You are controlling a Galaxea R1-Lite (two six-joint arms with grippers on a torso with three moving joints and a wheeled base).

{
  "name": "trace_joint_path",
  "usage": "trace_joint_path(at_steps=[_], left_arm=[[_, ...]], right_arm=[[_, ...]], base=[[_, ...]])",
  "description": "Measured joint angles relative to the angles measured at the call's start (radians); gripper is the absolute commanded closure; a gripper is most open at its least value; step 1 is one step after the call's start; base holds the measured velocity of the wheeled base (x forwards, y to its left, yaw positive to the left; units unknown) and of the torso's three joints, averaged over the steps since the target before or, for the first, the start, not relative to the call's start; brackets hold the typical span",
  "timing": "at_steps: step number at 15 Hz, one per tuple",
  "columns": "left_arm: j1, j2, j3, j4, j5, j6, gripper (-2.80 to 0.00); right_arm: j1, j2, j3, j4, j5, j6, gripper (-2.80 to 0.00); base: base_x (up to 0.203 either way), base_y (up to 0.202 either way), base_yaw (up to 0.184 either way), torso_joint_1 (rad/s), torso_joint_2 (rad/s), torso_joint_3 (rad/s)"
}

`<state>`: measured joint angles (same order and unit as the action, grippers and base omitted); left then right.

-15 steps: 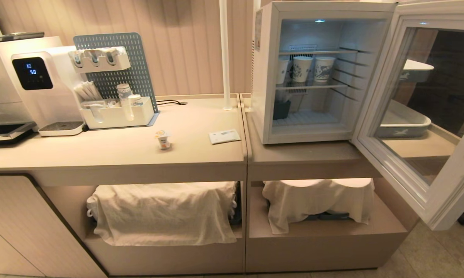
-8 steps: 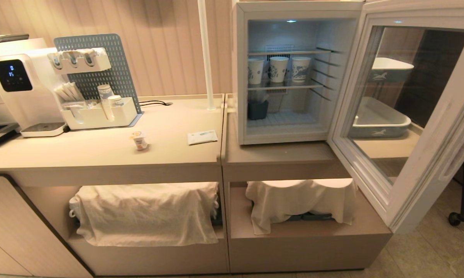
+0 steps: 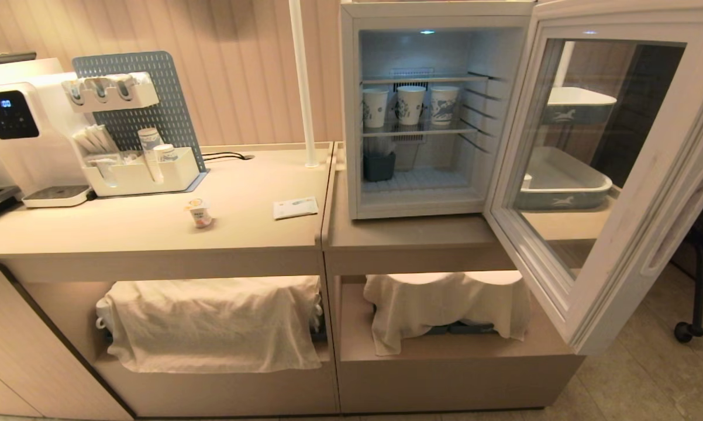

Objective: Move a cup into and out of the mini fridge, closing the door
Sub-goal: Open the freezer door

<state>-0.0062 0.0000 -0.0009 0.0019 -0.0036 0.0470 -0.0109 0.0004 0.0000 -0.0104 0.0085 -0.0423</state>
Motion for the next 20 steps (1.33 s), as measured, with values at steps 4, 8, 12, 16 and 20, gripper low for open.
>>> trace_joint_path(at_steps=[4,8,12,16,20], left_arm=[[0.000,0.000,0.000,0.000,0.003,-0.004,0.00],[0.000,0.000,0.000,-0.002,0.004,-0.018,0.00],[0.001,0.000,-0.001,-0.003,0.004,-0.020,0.00],[0.001,0.000,-0.001,-0.003,0.004,-0.020,0.00],[0.001,0.000,-0.001,-0.003,0.004,-0.020,0.00]], right_arm=[[0.000,0.000,0.000,0.000,0.000,0.000,0.00],[0.000,0.000,0.000,0.000,0.001,0.001,0.00],[0.000,0.000,0.000,0.000,0.000,0.001,0.00],[0.000,0.000,0.000,-0.001,0.000,0.001,0.00],[0.000,0.000,0.000,-0.001,0.003,-0.006,0.00]], base=[[0.000,0.000,0.000,0.000,0.00,0.000],[0.000,0.000,0.000,0.000,0.00,0.000],[0.000,0.000,0.000,0.000,0.00,0.000],[0.000,0.000,0.000,0.000,0.00,0.000],[0.000,0.000,0.000,0.000,0.00,0.000]])
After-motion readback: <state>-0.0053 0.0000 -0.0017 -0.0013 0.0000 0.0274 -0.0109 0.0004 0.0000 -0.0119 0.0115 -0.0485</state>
